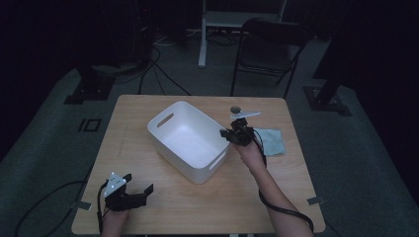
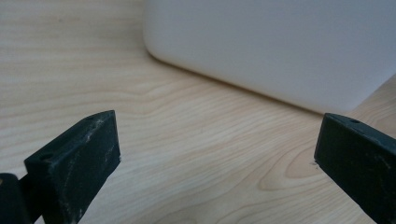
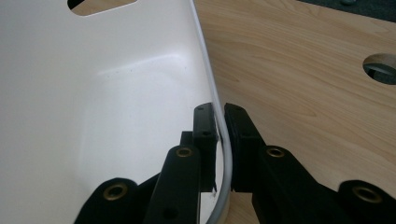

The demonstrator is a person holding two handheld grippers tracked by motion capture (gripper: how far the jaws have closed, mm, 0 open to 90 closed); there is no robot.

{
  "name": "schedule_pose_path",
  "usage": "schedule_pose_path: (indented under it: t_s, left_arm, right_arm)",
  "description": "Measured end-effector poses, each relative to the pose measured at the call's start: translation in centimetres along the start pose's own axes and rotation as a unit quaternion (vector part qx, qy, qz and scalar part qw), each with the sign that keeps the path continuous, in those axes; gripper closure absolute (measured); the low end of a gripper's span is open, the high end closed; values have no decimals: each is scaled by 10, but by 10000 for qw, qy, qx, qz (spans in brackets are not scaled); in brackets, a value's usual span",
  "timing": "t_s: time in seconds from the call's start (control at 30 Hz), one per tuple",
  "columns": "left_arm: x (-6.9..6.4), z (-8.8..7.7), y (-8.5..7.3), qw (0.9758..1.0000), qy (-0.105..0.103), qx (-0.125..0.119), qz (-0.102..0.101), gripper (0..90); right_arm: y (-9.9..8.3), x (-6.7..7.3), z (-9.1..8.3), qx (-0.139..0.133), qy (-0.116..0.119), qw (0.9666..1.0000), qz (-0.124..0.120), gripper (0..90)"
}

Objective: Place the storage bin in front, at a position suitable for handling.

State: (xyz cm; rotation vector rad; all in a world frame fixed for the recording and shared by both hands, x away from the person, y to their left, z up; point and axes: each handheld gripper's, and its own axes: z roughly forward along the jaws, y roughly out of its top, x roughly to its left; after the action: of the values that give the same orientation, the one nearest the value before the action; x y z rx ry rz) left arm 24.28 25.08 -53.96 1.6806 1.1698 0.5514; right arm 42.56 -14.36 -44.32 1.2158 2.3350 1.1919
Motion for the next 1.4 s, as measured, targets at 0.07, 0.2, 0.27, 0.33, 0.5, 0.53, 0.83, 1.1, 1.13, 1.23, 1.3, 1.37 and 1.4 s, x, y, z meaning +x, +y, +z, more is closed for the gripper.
schedule_pose_path:
  t_s: [0.07, 0.2, 0.27, 0.33, 0.5, 0.53, 0.83, 1.1, 1.13, 1.23, 1.3, 1.37, 1.4]
  left_arm:
    - [0, -1, 0, 10000, -4, -20, -14, 4]
    - [1, -1, -1, 10000, 49, 1, -18, 4]
    - [1, 0, -1, 10000, -13, 21, -37, 4]
    - [-1, 0, -1, 9999, -87, 48, -29, 4]
    - [-10, 1, 0, 9996, -164, 170, 158, 4]
    - [-13, 2, 0, 9996, -68, 206, 192, 5]
    - [-18, 1, 1, 9992, -52, 253, 309, 5]
    - [-21, -1, 2, 9991, -74, 243, 343, 5]
    - [-21, -1, 2, 9991, -84, 245, 338, 5]
    - [-21, -2, 3, 9991, -111, 227, 344, 5]
    - [-22, -2, 3, 9990, -166, 244, 345, 5]
    - [-22, -3, 4, 9987, -171, 264, 396, 5]
    - [-22, -3, 4, 9987, -196, 250, 401, 5]
  right_arm:
    - [-3, -1, -3, -1, 24, 10000, -8, 836]
    - [-7, -1, -9, 10, 60, 10000, -38, 837]
    - [-9, -1, -11, 19, 64, 10000, -50, 836]
    - [-11, -1, -14, 20, 83, 9999, -71, 838]
    - [-16, 0, -20, 23, 138, 9998, -127, 839]
    - [-17, 1, -22, 30, 155, 9998, -139, 839]
    - [-27, 4, -33, -9, 276, 9995, -169, 838]
    - [-36, 9, -41, -29, 393, 9990, -213, 836]
    - [-37, 10, -42, -31, 423, 9989, -211, 836]
    - [-40, 12, -45, -26, 504, 9985, -223, 834]
    - [-42, 13, -46, -14, 564, 9981, -255, 834]
    - [-44, 15, -48, 3, 622, 9977, -270, 833]
    - [-45, 15, -49, 8, 654, 9975, -277, 833]
